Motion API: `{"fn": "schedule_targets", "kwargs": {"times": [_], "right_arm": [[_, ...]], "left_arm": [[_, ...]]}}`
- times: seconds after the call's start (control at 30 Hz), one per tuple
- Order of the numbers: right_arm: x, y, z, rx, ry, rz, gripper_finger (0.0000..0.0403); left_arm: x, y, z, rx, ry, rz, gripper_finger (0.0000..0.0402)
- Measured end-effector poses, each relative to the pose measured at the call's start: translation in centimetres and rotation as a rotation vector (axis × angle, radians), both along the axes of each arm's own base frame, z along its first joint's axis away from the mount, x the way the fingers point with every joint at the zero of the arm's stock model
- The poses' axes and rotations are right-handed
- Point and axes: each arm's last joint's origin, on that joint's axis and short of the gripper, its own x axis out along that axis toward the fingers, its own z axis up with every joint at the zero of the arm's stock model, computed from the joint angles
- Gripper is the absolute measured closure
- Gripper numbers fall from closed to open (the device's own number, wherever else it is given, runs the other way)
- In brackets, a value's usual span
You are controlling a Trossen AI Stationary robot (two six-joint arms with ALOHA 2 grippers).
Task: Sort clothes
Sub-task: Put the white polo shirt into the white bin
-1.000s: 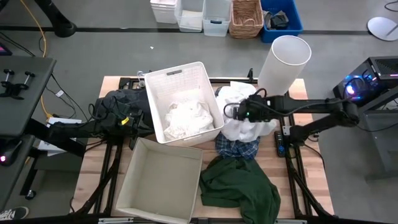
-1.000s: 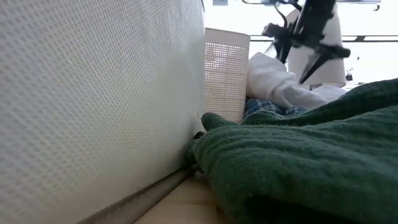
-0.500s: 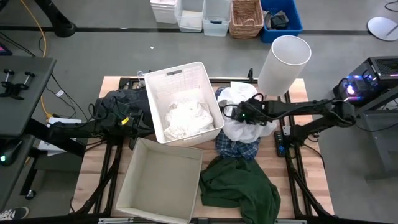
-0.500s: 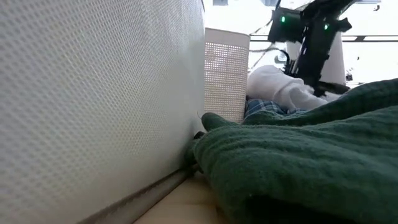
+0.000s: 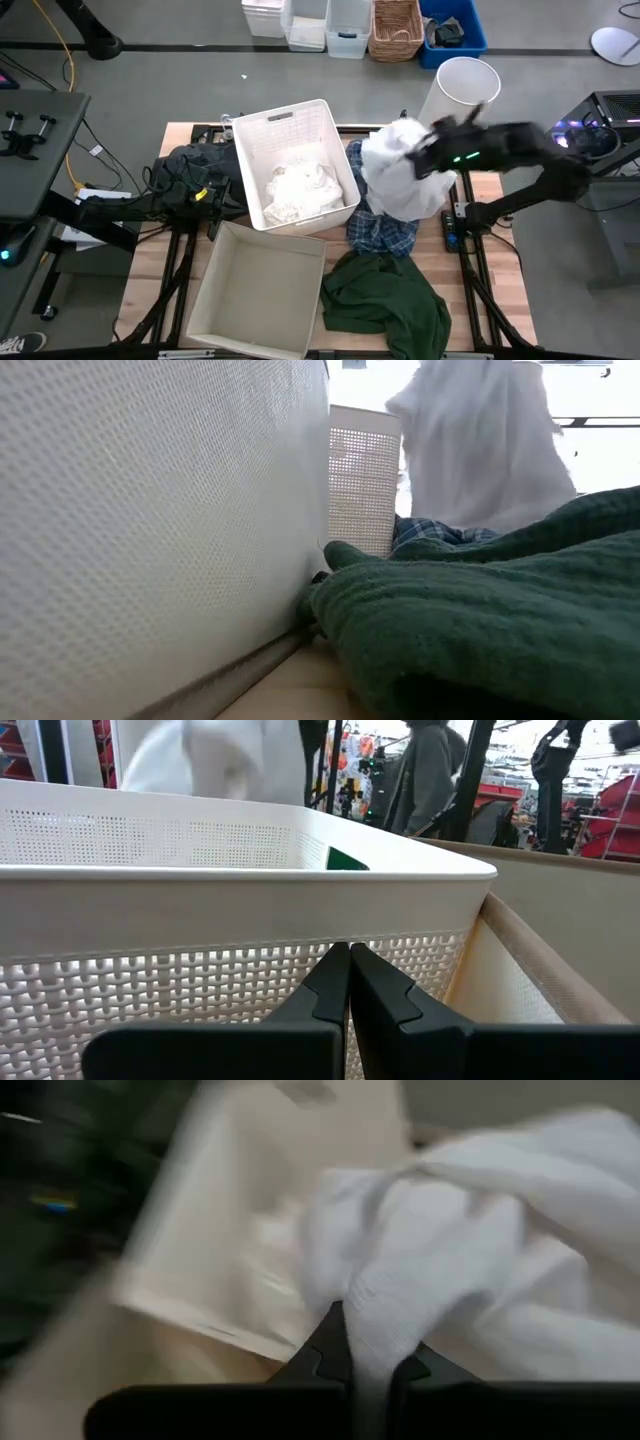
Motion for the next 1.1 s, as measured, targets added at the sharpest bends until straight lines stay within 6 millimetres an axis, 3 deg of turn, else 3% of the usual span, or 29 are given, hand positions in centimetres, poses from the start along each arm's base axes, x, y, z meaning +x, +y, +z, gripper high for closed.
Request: {"fn": "schedule_targets", "kwargs": {"times": [0.23,0.43,0.67,1.1], "right_arm": [[-4.3,1.0,9.5,-0.316,-0.390,0.260,0.0402],[-7.3,1.5,13.3,-0.364,-0.644,0.430,0.0402],[-7.2,3.0,13.4,-0.202,-0.710,0.689,0.0402],[-3.4,7.3,10.5,0.316,-0.425,1.046,0.0402]], "left_arm": [[0.0,0.0,0.0,0.000,0.000,0.000,0.0401],[0.0,0.0,0.0,0.000,0.000,0.000,0.0401],[0.0,0.0,0.0,0.000,0.000,0.000,0.0401],[0.0,0.0,0.0,0.000,0.000,0.000,0.0401]]}}
